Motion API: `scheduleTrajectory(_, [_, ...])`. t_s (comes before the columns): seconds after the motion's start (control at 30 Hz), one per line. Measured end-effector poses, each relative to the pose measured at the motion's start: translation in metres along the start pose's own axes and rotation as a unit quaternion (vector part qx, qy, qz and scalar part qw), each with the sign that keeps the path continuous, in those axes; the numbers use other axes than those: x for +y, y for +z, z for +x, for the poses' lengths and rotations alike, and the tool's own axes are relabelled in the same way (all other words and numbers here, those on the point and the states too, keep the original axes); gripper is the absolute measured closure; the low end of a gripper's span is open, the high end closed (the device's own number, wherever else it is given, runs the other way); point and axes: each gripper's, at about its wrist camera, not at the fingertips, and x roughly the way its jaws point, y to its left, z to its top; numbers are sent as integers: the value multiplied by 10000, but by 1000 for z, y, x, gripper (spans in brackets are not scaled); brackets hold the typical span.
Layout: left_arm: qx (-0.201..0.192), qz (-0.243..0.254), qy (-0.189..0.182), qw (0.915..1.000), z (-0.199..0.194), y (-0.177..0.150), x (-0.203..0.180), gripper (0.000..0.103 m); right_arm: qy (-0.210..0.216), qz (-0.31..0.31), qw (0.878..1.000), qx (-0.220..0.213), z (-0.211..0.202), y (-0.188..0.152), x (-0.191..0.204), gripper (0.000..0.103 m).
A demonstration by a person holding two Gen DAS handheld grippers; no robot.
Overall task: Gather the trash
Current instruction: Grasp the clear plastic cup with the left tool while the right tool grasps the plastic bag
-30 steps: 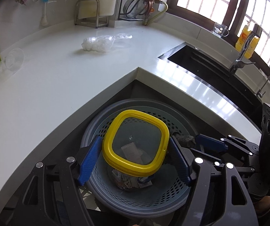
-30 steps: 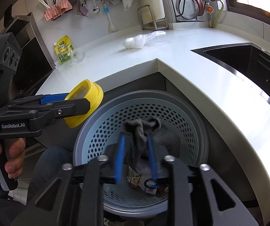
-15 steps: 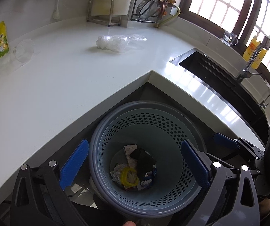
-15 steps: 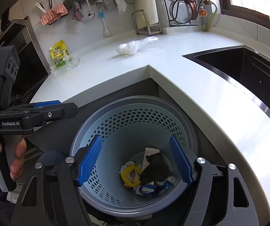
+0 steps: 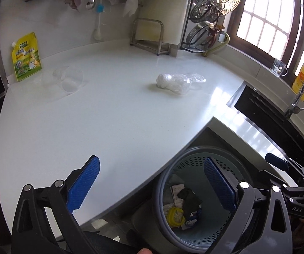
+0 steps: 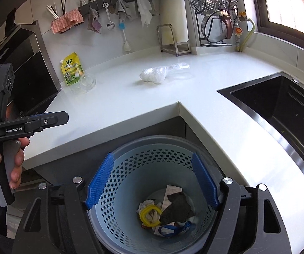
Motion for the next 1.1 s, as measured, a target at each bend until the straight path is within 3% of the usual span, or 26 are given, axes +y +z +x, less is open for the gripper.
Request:
scheduleTrajectory(0.43, [-351,-474,995,9933,31,68,93,7,265,179,9994,-162,66,83,6,30])
scheduleTrajectory(0.73, [-54,-842,1212,9890,92,97,144,7,1,559,9984,-51,137,124,-12,30])
scheduleTrajectory(0.93, [98,-870,1328,9873,123,108,159,7,212,735,9970,78,170,139,-20,30])
scheduleTrajectory(1.1, [60,-849,1565,9840,136,119,171,8,151,905,9956,178,193,145,-24,29])
